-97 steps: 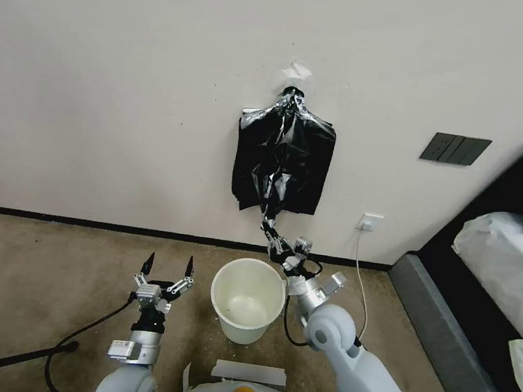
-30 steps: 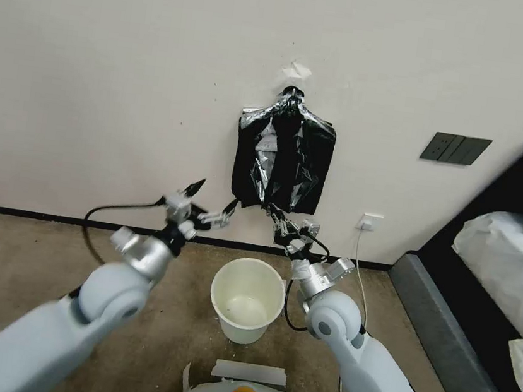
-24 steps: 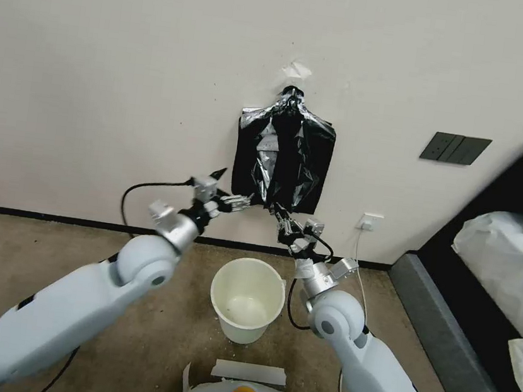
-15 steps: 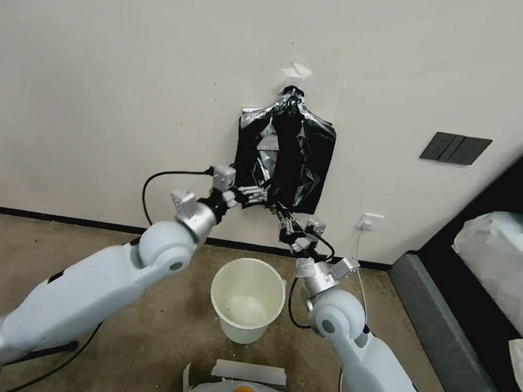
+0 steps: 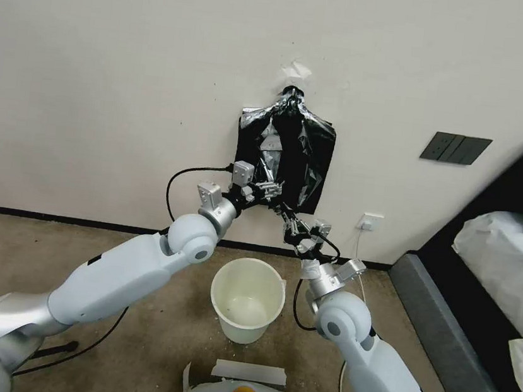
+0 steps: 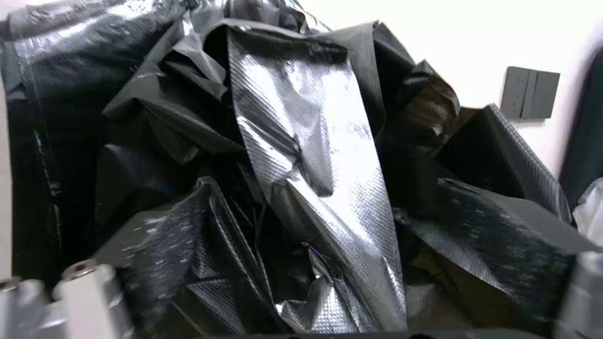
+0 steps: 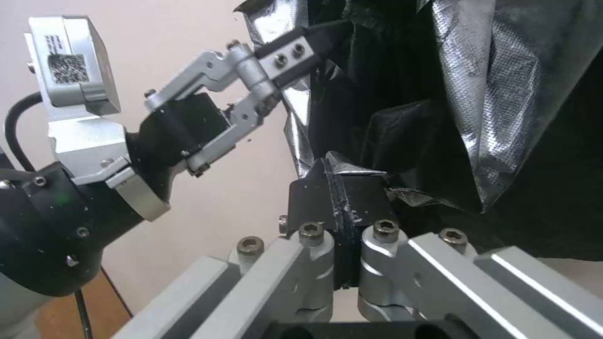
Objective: Place a trash bag onto the trash bin.
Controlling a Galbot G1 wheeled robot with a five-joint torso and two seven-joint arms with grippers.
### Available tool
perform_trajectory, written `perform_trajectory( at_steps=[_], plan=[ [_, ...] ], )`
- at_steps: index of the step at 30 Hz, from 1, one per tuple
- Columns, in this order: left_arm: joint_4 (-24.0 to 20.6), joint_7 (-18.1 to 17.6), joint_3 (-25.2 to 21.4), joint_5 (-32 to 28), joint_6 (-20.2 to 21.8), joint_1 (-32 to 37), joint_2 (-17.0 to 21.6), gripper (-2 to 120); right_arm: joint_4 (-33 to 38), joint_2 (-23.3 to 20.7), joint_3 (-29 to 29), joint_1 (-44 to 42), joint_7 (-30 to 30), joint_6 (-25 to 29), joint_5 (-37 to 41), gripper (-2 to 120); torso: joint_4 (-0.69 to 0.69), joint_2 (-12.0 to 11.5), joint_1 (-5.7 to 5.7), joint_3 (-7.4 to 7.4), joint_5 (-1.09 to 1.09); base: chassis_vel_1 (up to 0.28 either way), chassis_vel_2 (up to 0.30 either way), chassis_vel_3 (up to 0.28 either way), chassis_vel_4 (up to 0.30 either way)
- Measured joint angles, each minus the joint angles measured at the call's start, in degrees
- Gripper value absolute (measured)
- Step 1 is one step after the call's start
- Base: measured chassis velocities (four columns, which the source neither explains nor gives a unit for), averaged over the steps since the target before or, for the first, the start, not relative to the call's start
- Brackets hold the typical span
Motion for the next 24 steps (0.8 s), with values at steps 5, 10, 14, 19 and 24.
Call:
perform_trajectory(
  at_steps=[5,10,14,19,24],
  plan=[
    [-0.31,-0.25,0.19,-0.01,0.01,-0.28,0.12,70,0.01,-0.01,0.01,-0.03,0.00,0.01,0.01,0,0.00,0.00,0.00,0.00,0.00,0.000,0.000,0.000,0.000],
    [-0.45,-0.49,0.06,-0.25,0.00,-0.29,0.33,50,0.01,0.10,-0.02,-0.14,-0.01,0.02,-0.02,0,0.00,0.00,0.00,0.00,0.00,0.000,0.000,0.000,0.000],
    [-0.44,-0.59,-0.27,-0.27,-0.02,-0.14,0.13,35,0.01,0.02,0.00,-0.16,-0.01,0.02,-0.02,0,0.00,0.00,0.00,0.00,0.00,0.000,0.000,0.000,0.000],
    [-0.39,-0.68,-0.69,-0.50,-0.07,-0.04,0.12,20,0.23,-0.11,0.02,-0.21,0.00,0.02,-0.01,0,0.00,0.00,0.00,0.00,0.00,0.000,0.000,0.000,0.000],
    [-0.27,-0.97,-1.40,-1.30,-0.09,0.06,0.29,1,0.56,-0.07,0.04,-0.45,0.01,0.02,0.05,0,0.00,0.00,0.00,0.00,0.00,0.000,0.000,0.000,0.000]
  ],
)
